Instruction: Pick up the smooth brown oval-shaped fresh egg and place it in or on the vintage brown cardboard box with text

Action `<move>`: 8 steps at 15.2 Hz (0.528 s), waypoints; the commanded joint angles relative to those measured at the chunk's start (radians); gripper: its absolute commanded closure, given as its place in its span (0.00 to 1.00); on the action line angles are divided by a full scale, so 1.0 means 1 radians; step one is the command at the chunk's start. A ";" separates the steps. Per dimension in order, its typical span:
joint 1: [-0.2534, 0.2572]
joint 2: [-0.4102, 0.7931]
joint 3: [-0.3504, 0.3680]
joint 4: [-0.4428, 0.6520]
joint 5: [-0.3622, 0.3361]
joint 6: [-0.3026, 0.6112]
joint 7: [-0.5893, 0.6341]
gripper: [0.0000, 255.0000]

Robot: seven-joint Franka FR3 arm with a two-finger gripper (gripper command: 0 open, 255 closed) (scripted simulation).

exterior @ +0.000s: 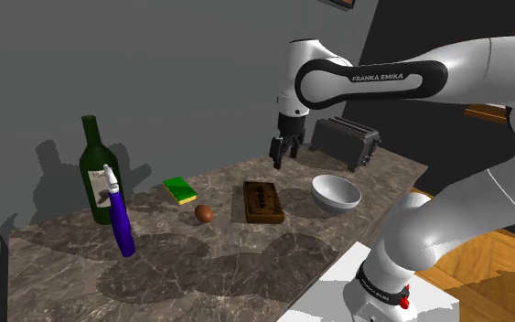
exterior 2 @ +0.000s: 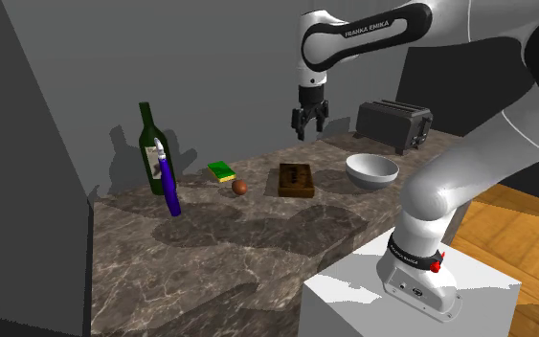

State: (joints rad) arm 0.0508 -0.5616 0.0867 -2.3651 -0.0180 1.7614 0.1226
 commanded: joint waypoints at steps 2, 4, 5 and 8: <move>0.017 0.104 0.039 0.029 0.018 0.063 0.043 0.00; 0.025 0.172 0.060 0.053 0.024 0.098 0.068 0.00; 0.029 0.207 0.071 0.067 0.026 0.115 0.080 0.00; 0.041 0.313 0.101 0.116 0.027 0.160 0.117 0.00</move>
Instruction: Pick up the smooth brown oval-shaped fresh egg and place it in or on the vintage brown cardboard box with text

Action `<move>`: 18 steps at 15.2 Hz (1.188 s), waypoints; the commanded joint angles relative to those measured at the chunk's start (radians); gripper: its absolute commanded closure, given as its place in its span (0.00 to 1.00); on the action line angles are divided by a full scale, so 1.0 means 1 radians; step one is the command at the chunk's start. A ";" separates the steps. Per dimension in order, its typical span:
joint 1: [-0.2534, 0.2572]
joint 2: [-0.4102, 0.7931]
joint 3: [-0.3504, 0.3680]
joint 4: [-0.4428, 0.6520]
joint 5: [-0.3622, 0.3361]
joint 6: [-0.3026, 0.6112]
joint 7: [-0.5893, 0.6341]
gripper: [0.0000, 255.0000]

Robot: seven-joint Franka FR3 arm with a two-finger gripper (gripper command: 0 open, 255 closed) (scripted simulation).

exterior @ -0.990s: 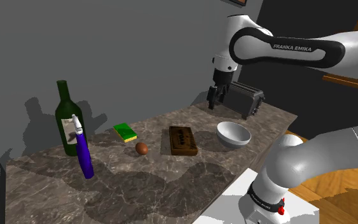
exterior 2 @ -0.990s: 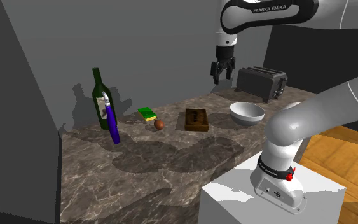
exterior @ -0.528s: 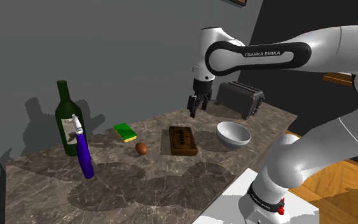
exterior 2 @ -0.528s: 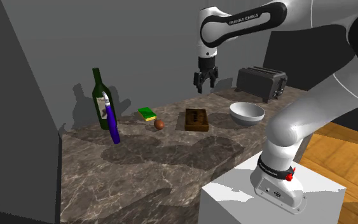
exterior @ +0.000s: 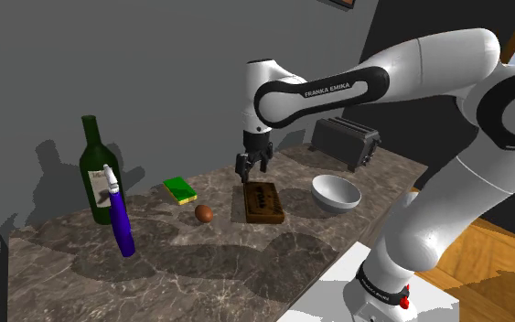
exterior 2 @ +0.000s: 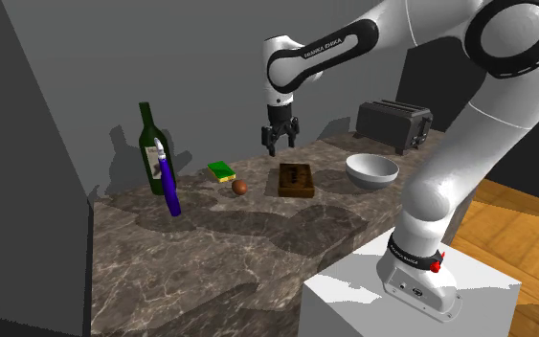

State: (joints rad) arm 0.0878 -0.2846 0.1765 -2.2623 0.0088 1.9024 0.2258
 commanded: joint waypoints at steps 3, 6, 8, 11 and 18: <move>0.017 0.145 0.038 0.072 -0.006 0.057 0.052 0.00; 0.032 0.257 0.061 0.142 -0.020 0.086 0.091 0.00; 0.044 0.333 0.073 0.194 -0.033 0.100 0.116 0.00; 0.065 0.448 0.087 0.281 -0.054 0.113 0.153 0.00; 0.088 0.559 0.090 0.327 -0.079 0.167 0.185 0.00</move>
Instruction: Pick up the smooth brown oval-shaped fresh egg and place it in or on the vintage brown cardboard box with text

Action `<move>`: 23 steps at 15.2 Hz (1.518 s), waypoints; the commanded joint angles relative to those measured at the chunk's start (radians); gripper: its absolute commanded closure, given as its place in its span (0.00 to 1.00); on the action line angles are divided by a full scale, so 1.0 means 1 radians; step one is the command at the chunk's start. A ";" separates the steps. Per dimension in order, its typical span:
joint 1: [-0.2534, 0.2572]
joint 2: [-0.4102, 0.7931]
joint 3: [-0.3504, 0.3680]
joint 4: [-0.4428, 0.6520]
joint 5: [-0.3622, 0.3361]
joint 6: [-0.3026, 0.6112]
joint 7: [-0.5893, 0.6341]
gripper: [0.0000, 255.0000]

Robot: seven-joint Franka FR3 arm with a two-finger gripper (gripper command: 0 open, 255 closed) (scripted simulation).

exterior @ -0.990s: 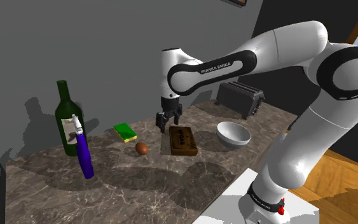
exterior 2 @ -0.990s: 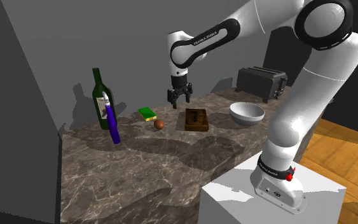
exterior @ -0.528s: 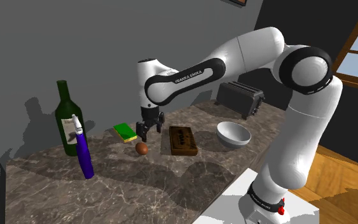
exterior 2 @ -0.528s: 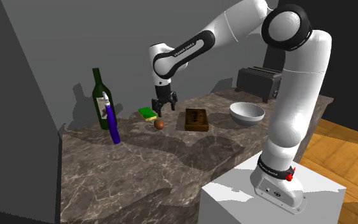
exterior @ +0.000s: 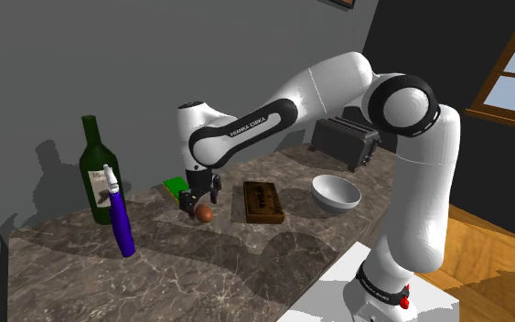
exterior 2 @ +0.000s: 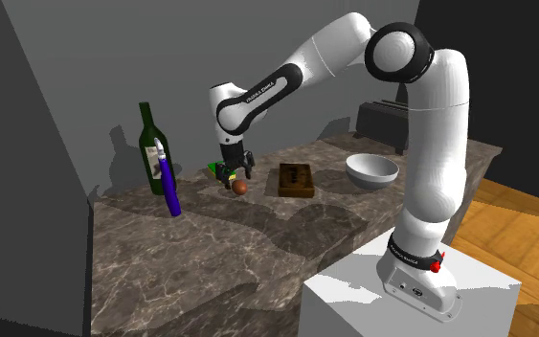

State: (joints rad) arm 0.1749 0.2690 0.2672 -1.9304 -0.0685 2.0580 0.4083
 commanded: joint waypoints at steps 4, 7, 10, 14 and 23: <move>0.002 0.024 -0.003 -0.032 -0.009 0.055 0.007 0.00; 0.002 0.024 -0.003 -0.032 -0.009 0.055 0.007 0.00; 0.002 0.024 -0.003 -0.032 -0.009 0.055 0.007 0.00; 0.002 0.024 -0.003 -0.032 -0.009 0.055 0.007 1.00; 0.001 0.009 -0.001 -0.023 -0.004 0.032 0.003 1.00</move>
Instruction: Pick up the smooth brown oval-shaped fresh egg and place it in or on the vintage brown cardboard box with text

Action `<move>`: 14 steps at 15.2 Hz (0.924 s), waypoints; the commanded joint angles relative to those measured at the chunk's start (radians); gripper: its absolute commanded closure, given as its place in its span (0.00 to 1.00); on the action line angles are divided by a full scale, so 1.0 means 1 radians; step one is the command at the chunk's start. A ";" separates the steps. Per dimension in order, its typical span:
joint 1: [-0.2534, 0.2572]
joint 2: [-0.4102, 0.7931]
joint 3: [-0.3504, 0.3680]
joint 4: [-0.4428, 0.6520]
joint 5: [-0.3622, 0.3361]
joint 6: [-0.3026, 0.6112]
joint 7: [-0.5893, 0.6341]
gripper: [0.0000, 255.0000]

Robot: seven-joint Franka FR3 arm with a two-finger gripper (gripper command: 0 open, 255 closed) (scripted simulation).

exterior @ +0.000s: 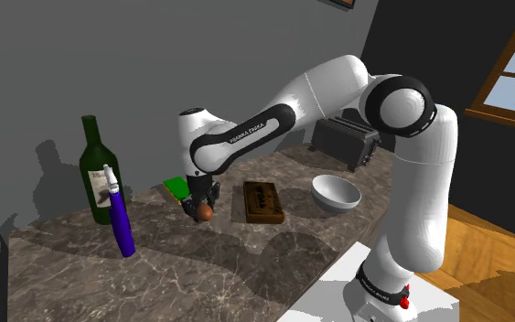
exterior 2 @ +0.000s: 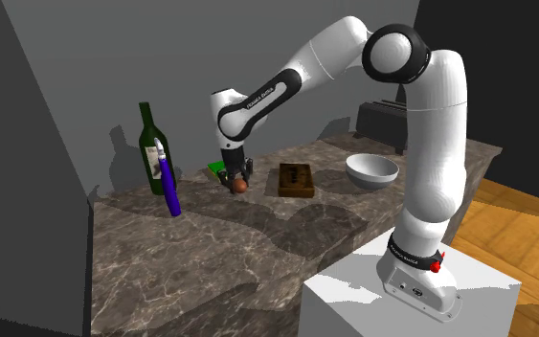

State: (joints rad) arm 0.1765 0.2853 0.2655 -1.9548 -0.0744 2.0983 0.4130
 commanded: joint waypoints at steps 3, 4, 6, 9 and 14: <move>-0.002 -0.027 0.003 0.017 0.009 -0.043 -0.006 1.00; -0.003 -0.034 0.004 0.022 0.011 -0.055 -0.007 1.00; -0.004 -0.046 0.005 0.034 0.015 -0.078 -0.009 1.00; -0.005 -0.064 0.006 0.053 0.021 -0.114 -0.013 1.00; -0.007 -0.089 0.008 0.090 0.029 -0.175 -0.018 1.00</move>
State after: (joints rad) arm 0.1703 0.2035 0.2733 -1.8721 -0.0474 1.9373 0.3962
